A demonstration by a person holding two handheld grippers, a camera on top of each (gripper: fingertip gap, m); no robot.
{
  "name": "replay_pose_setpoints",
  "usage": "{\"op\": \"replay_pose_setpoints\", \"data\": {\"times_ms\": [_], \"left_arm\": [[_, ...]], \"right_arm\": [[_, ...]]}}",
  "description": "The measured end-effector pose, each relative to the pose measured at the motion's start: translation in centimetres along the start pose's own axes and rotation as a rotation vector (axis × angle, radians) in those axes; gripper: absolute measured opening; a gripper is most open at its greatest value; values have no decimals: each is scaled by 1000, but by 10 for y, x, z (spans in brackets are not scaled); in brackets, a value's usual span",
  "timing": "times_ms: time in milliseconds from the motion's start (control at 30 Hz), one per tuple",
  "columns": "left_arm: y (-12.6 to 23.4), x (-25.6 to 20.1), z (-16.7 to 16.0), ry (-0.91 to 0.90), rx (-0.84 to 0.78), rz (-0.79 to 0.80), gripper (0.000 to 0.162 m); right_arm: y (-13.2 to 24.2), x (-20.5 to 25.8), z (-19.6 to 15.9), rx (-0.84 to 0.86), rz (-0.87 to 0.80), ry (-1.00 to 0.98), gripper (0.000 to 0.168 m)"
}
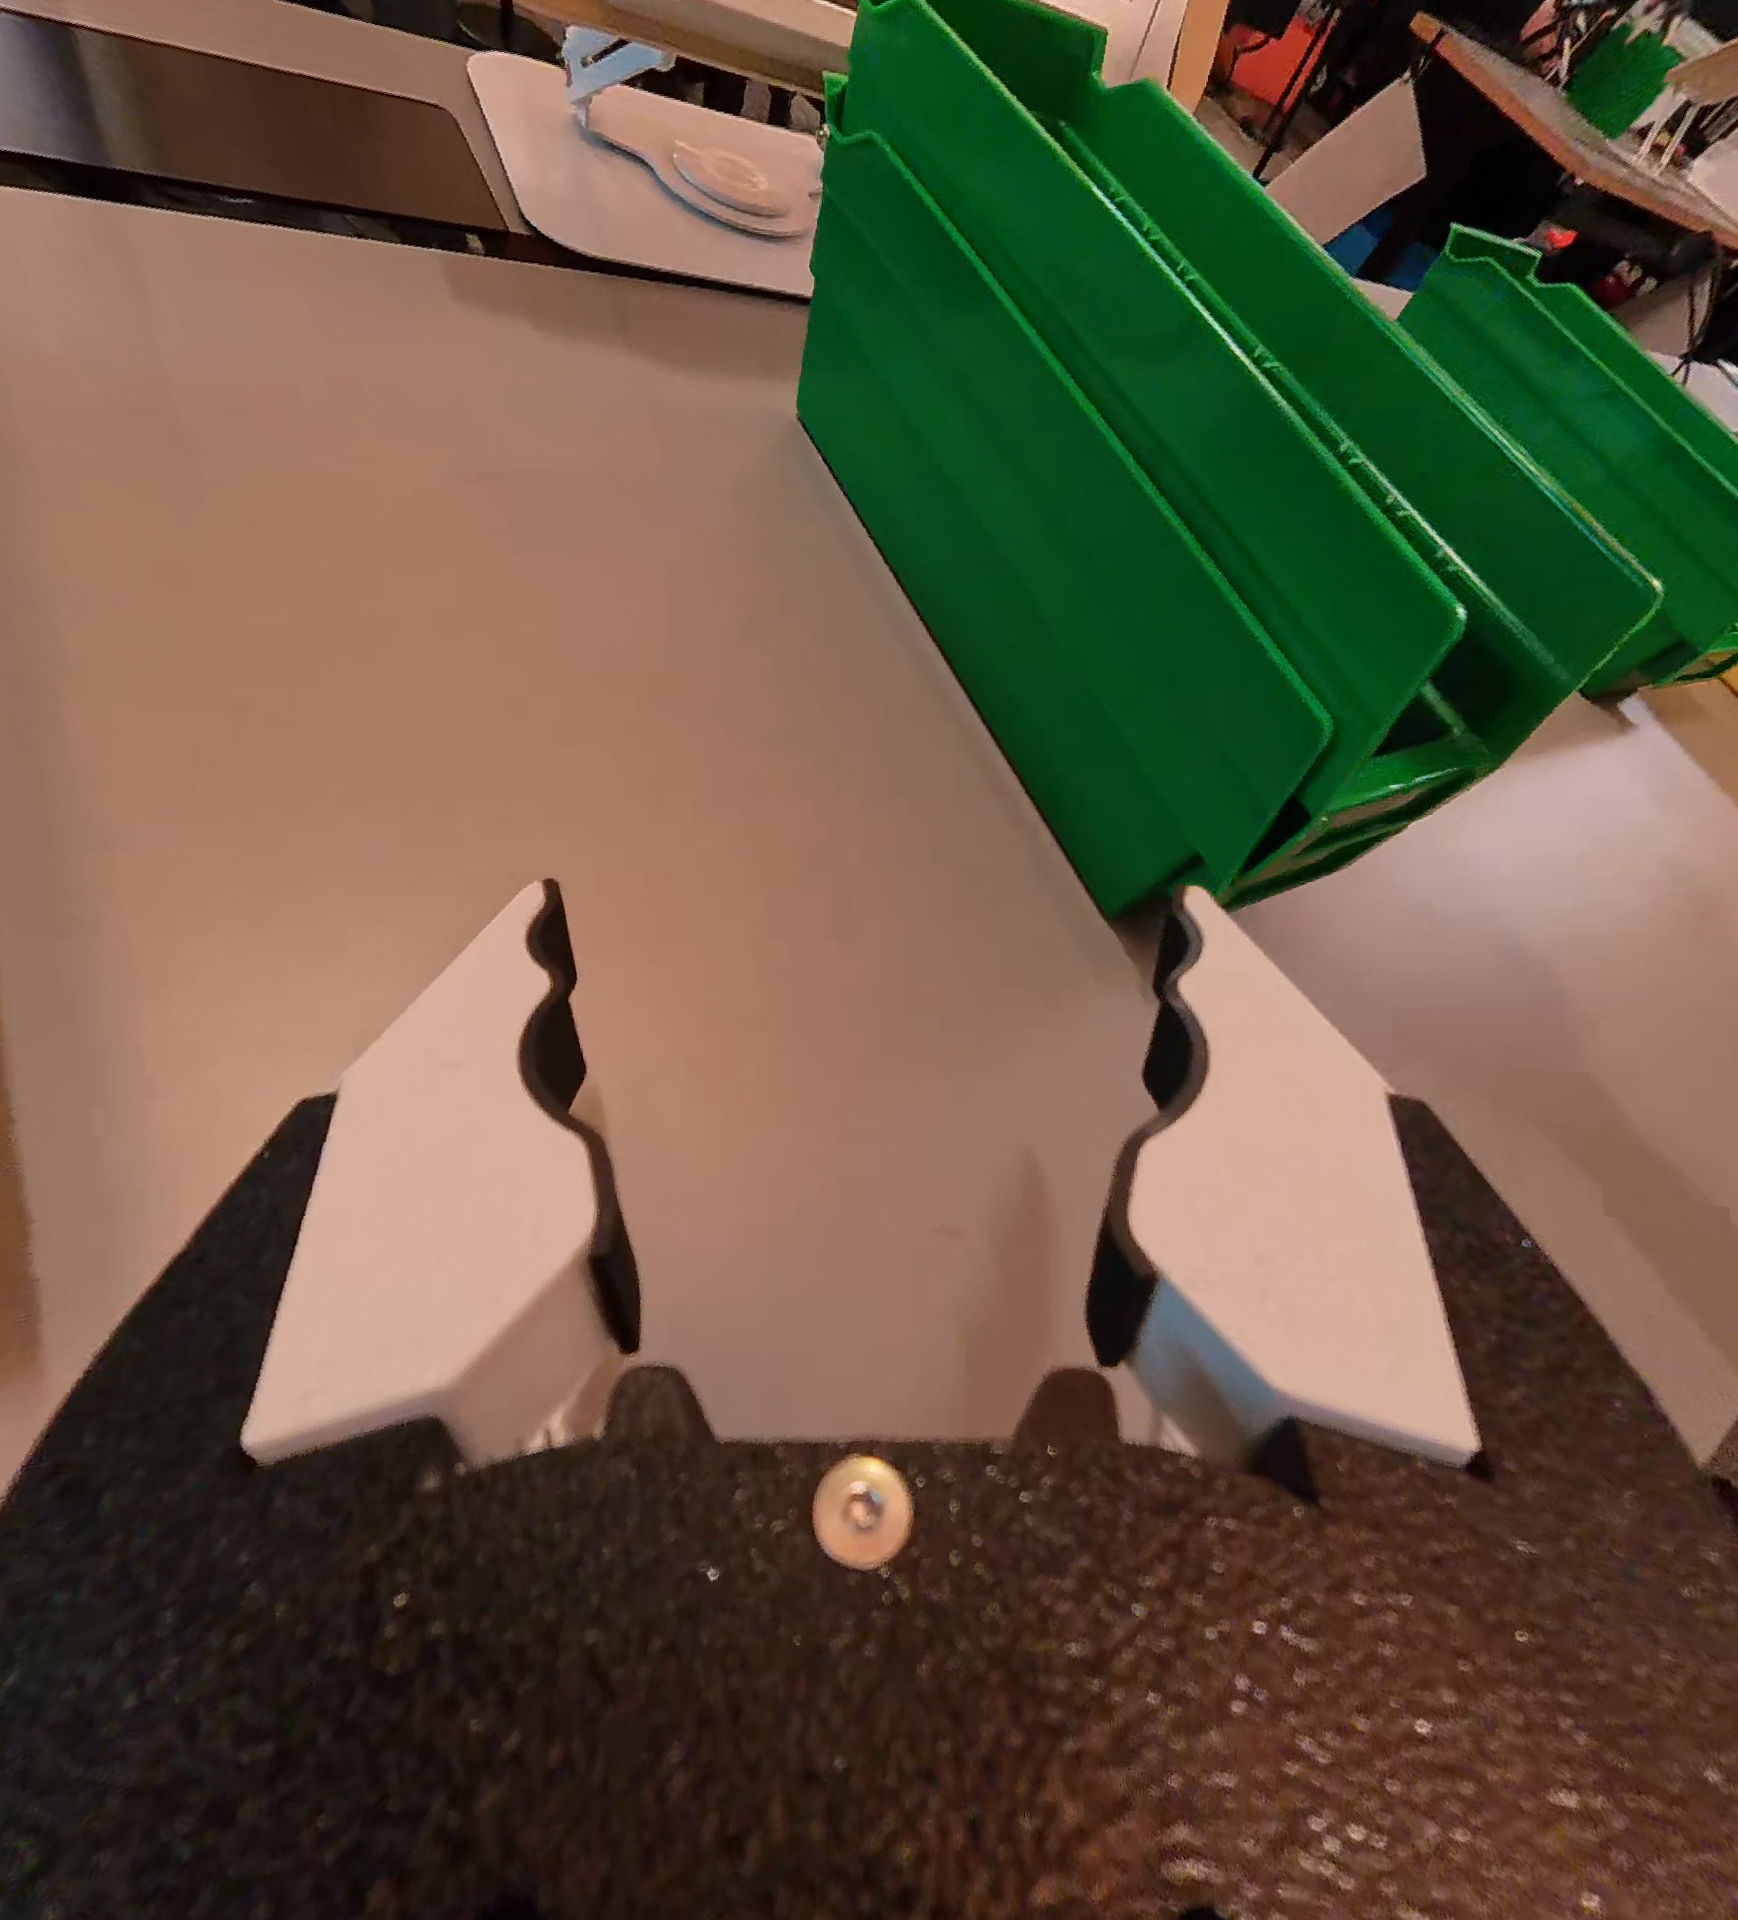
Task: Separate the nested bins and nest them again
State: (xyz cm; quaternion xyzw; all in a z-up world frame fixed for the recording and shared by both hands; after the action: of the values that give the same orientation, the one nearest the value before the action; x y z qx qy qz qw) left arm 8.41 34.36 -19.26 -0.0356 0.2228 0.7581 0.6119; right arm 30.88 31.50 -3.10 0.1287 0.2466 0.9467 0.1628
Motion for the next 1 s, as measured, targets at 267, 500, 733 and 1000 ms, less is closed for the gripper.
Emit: {"op": "replay_pose_setpoints", "data": {"times_ms": [267, 500, 733, 1000], "left_arm": [[0, 4, 4, -7, -19, 17, 110], [-6, 4, -2, -30, 3, 33, 109], [-6, 2, -1, -69, 12, 65, 109], [1, 10, -2, -121, 49, 123, 109]], "right_arm": [[90, -151, 13, -121, -349, 74, 128], [153, -261, -25, -50, -545, 4, 127], [171, -330, -54, 73, -636, -42, 127], [145, -388, -103, 250, -691, -92, 123]]}}
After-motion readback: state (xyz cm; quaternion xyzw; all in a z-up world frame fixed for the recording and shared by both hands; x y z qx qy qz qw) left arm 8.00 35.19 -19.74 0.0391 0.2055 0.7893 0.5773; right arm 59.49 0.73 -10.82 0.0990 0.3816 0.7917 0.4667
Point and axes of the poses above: each gripper's, where its closed fingertips meet, y back along the fingers, z out of its top, x = y × z across the jaws, the point moved 3 cm from there along y, back along the fingers, and after that the axes turned 11 degrees about -x, right-handed, at the moved point
